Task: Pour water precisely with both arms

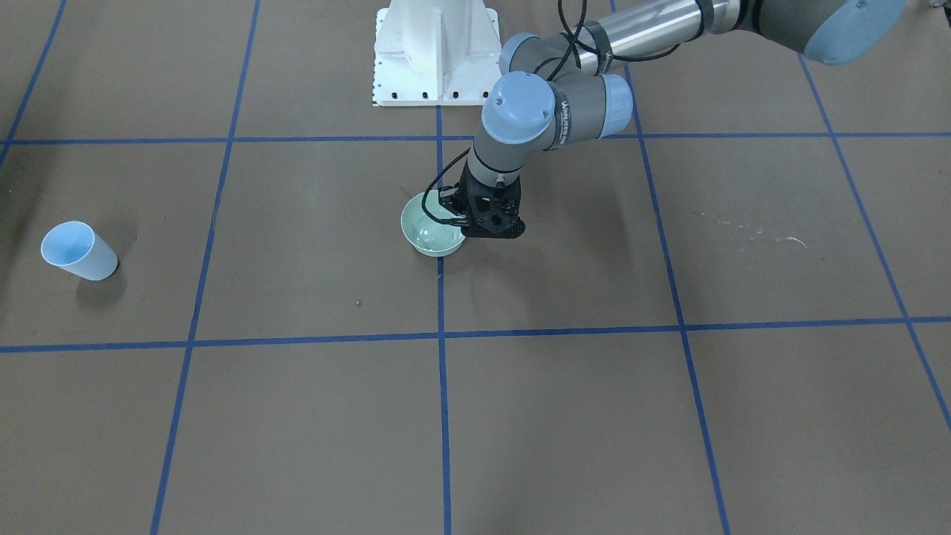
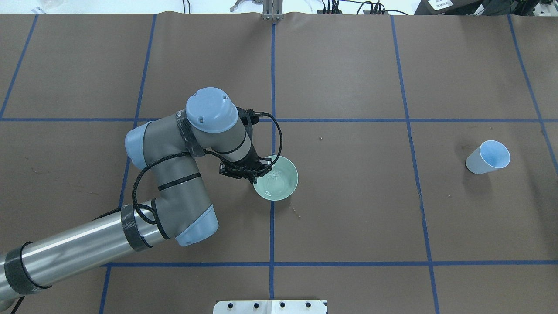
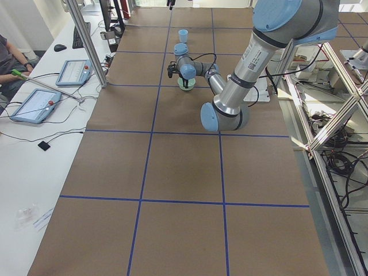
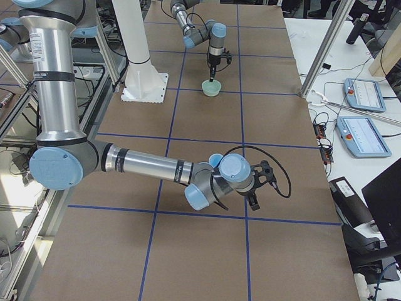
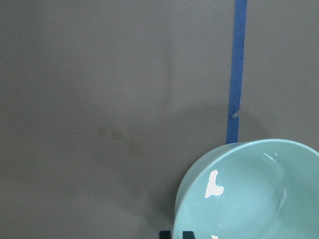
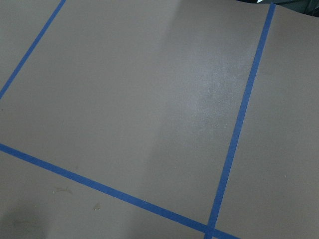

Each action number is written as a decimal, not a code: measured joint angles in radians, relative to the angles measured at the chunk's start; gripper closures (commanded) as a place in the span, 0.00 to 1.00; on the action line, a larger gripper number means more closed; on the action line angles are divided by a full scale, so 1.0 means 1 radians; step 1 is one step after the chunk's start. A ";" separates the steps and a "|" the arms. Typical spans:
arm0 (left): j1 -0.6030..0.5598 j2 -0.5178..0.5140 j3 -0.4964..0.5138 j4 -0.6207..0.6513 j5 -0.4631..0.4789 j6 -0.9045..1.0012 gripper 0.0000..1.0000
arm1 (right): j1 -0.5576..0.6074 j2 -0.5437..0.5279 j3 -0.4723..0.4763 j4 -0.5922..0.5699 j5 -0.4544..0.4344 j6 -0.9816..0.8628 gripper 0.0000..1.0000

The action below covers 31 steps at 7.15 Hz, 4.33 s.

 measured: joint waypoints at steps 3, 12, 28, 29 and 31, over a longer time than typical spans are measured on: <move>-0.114 0.009 -0.038 0.006 -0.130 0.003 1.00 | 0.005 0.036 0.000 -0.063 0.005 0.001 0.01; -0.576 0.601 -0.143 -0.002 -0.374 0.903 1.00 | -0.070 0.077 0.007 -0.188 -0.063 -0.006 0.01; -0.933 0.686 -0.046 0.102 -0.268 1.220 0.00 | -0.004 0.056 0.299 -0.757 -0.091 -0.244 0.01; -0.963 0.690 -0.037 0.124 -0.270 1.224 0.00 | -0.004 0.046 0.312 -0.808 -0.091 -0.254 0.01; -1.015 0.693 -0.036 0.156 -0.286 1.222 0.00 | -0.019 0.040 0.324 -0.866 -0.091 -0.259 0.01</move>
